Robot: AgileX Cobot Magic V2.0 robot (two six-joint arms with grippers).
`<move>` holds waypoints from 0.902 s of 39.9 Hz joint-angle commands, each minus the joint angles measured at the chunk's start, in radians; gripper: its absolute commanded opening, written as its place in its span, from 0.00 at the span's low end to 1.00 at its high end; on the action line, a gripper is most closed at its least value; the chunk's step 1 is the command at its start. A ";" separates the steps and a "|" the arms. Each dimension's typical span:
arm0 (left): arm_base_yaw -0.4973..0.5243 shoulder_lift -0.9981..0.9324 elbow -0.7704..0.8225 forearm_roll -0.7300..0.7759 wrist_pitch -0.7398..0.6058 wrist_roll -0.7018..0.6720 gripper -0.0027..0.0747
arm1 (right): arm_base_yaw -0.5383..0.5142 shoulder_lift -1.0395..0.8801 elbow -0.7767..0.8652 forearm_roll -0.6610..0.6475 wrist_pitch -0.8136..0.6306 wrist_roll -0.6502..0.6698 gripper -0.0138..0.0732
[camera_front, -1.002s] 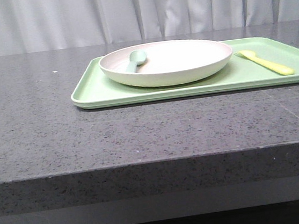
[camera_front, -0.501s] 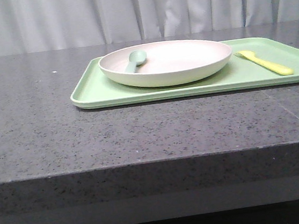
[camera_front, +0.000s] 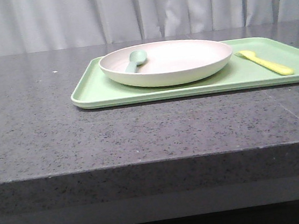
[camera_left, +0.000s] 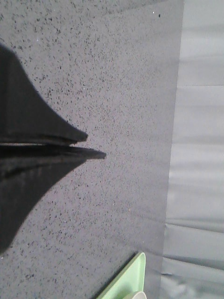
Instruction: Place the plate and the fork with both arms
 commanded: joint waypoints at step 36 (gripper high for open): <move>-0.006 -0.019 0.002 0.025 -0.091 -0.037 0.01 | 0.000 -0.020 -0.010 -0.015 -0.072 -0.008 0.08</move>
